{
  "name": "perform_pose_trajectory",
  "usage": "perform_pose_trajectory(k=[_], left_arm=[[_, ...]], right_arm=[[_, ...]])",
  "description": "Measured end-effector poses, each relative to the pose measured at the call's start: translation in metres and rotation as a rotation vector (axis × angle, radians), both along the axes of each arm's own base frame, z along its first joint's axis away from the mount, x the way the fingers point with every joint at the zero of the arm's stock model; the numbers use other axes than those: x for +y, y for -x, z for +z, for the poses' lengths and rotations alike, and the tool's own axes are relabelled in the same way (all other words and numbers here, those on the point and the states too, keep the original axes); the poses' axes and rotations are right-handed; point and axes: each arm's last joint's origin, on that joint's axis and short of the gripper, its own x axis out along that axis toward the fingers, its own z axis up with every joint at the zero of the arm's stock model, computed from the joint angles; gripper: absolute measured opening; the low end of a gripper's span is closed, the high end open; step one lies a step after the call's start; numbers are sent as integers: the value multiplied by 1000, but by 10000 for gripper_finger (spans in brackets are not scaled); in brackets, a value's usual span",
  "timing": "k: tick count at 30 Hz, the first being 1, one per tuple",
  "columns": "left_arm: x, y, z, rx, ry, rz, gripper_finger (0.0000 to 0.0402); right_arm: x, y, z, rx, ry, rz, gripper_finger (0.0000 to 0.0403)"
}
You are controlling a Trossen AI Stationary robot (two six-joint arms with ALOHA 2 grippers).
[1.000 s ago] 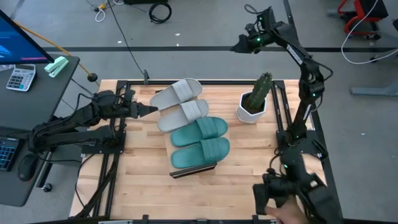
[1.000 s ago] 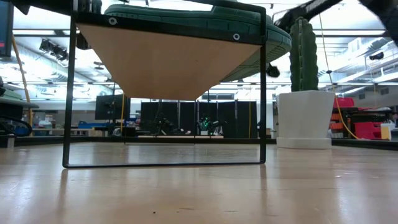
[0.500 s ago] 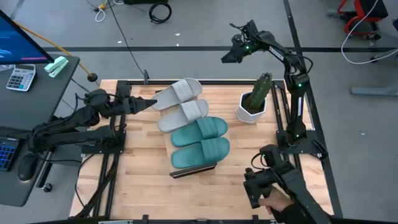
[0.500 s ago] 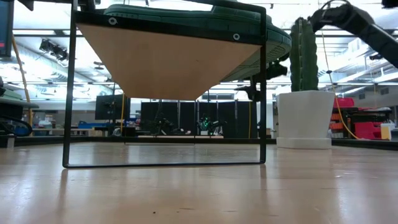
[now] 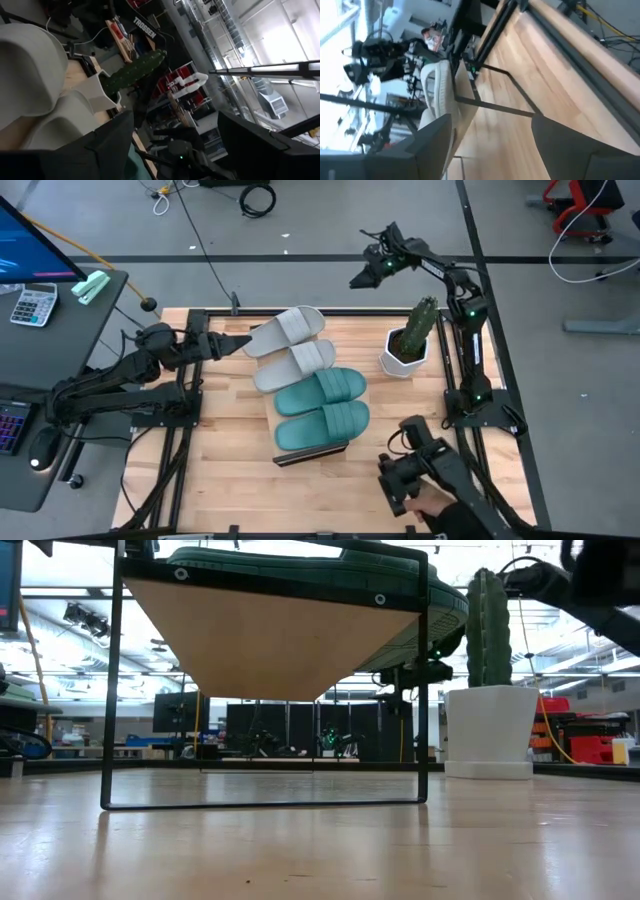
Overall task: Pick and place slides into the shelf
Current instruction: Adjust the white slipper
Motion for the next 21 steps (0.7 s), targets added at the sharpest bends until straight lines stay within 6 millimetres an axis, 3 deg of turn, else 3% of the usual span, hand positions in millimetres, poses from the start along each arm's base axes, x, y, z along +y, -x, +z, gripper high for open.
perform_pose_trajectory(k=[6, 10, 15, 21], left_arm=[[0, 0, 0, -1, 2, 8, 293], [0, 0, 0, -4, 8, 10, 293], [0, 0, 0, -2, 1, 12, 293], [1, 0, 0, -3, 2, 26, 293]], right_arm=[[5, -19, 5, -70, 34, 56, 281], [-7, -9, 17, -101, 28, 18, 281], [-10, 10, 63, -157, 102, -33, 281], [44, -21, 136, -159, 285, -55, 277]])
